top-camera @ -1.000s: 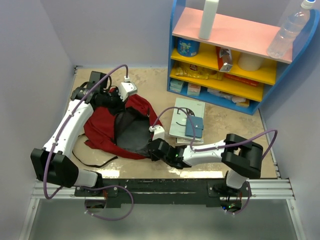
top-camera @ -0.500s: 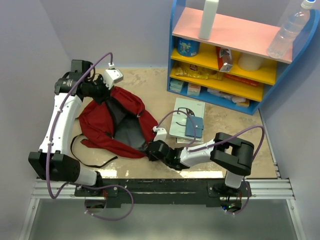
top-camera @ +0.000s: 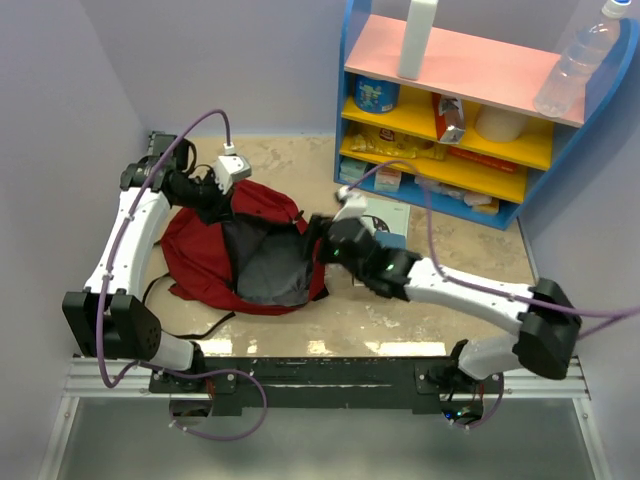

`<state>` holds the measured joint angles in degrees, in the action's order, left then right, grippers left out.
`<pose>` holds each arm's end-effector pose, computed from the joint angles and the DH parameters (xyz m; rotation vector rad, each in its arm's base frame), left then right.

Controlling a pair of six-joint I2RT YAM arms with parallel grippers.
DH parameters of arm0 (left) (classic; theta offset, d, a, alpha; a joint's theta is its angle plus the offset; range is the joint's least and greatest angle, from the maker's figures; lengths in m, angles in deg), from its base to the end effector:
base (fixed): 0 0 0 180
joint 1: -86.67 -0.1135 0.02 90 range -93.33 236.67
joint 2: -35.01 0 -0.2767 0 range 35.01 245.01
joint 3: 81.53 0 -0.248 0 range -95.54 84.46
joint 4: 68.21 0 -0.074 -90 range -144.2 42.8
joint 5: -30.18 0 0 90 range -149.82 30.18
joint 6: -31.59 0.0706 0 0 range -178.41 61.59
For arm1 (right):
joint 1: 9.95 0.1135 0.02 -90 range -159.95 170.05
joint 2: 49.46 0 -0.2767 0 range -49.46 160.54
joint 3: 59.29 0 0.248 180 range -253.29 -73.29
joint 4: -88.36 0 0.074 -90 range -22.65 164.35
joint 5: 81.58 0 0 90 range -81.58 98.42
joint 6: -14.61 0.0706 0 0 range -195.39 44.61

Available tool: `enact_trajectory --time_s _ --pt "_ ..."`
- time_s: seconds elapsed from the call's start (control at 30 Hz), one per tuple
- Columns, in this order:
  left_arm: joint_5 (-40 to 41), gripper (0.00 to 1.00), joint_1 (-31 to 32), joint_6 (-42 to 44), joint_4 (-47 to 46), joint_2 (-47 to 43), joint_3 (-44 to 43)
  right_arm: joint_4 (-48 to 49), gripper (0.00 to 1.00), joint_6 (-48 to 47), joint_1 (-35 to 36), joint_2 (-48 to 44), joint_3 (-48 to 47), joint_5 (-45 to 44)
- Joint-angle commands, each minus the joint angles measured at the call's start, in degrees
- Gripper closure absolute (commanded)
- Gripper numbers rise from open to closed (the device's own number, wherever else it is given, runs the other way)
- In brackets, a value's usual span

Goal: Pack the student bag
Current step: Pick up the personal item from the center of the board.

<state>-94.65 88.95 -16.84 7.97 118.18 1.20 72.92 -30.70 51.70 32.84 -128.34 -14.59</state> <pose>0.2876 -0.0518 0.3321 1.0878 2.1929 -0.5170 0.1887 0.2916 0.2641 -0.0590 2.1111 0.7389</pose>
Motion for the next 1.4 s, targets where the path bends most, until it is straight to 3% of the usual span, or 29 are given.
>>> enact_trajectory --time_s 0.0,0.2,0.37,0.67,0.87,1.03,1.13,1.3,1.37 --pt "-5.34 1.0 0.7 0.1 -1.97 -1.26 0.64 -12.44 0.31 -2.59 -10.74 -6.1 -2.87 -1.07" --pt "-5.51 1.0 1.58 0.27 -2.23 -1.79 1.52 -24.66 0.26 3.56 -20.33 -15.23 2.66 -3.97" --pt "-5.25 1.0 2.46 0.45 -2.58 -2.4 2.67 -32.39 0.08 6.63 -20.95 -22.53 5.74 -8.45" --pt "-5.43 1.0 2.9 -0.43 -2.85 -3.46 1.88 -36.71 0.07 8.92 -21.04 -24.65 8.29 -10.22" --pt "-5.6 1.0 2.99 -0.34 -2.23 -3.81 0.73 -33.12 0.1 8.49 -21.04 -23.24 11.01 -10.31" --pt "-5.6 1.0 3.08 -0.34 -1.97 -4.08 0.91 -26.79 0.17 7.78 -21.74 -22.18 13.21 -8.9" --pt "-5.34 1.0 3.08 -0.08 -1.62 -4.16 0.91 -24.33 0.27 8.66 -22.27 -23.58 14.96 -8.02" --pt "-5.34 1.0 3.17 0.45 -1.35 -4.43 1.09 -20.64 0.57 10.15 -23.94 -27.19 19.44 -6.01" --pt "-5.25 1.0 3.16 0.63 -1.35 -4.43 1.26 -20.45 0.77 11.3 -24.38 -28.68 20.41 -5.74"
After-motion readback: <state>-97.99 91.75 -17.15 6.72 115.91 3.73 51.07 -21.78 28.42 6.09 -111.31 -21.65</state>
